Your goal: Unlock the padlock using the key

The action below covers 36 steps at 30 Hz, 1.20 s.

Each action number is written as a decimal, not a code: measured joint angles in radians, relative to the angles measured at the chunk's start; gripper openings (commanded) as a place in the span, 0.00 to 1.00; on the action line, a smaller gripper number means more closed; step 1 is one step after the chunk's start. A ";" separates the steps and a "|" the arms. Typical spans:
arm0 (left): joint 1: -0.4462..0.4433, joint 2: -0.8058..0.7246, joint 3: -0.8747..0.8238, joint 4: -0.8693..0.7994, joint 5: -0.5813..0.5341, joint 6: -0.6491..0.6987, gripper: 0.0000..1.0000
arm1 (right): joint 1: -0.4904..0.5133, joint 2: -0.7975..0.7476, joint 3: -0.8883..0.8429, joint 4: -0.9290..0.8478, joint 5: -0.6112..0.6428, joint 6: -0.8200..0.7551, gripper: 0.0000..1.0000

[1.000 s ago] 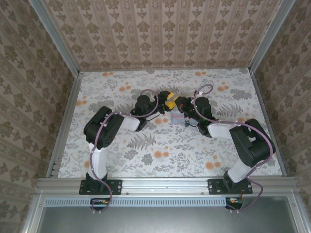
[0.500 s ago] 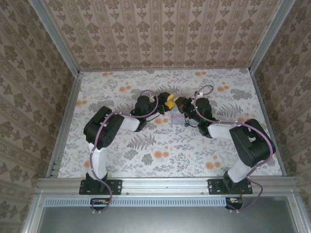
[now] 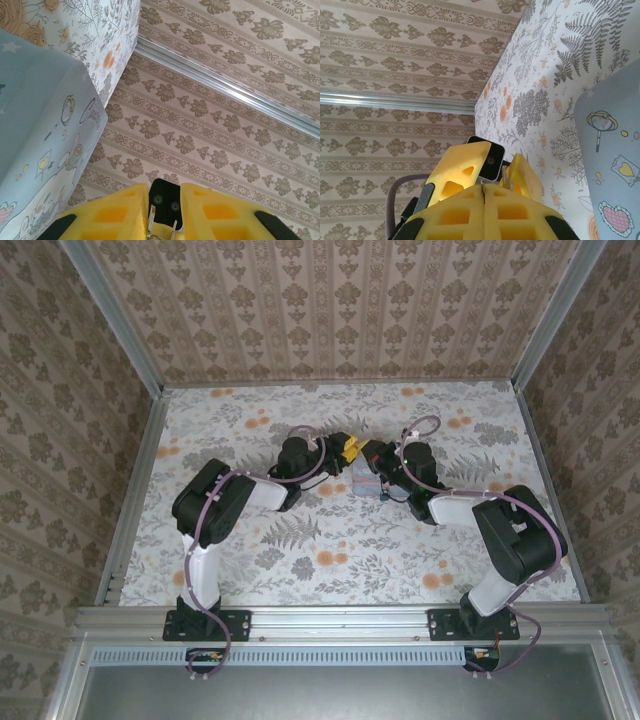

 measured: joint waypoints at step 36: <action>0.151 -0.087 0.126 -0.282 0.171 0.539 0.00 | -0.165 -0.222 -0.097 -0.127 -0.049 -0.103 0.60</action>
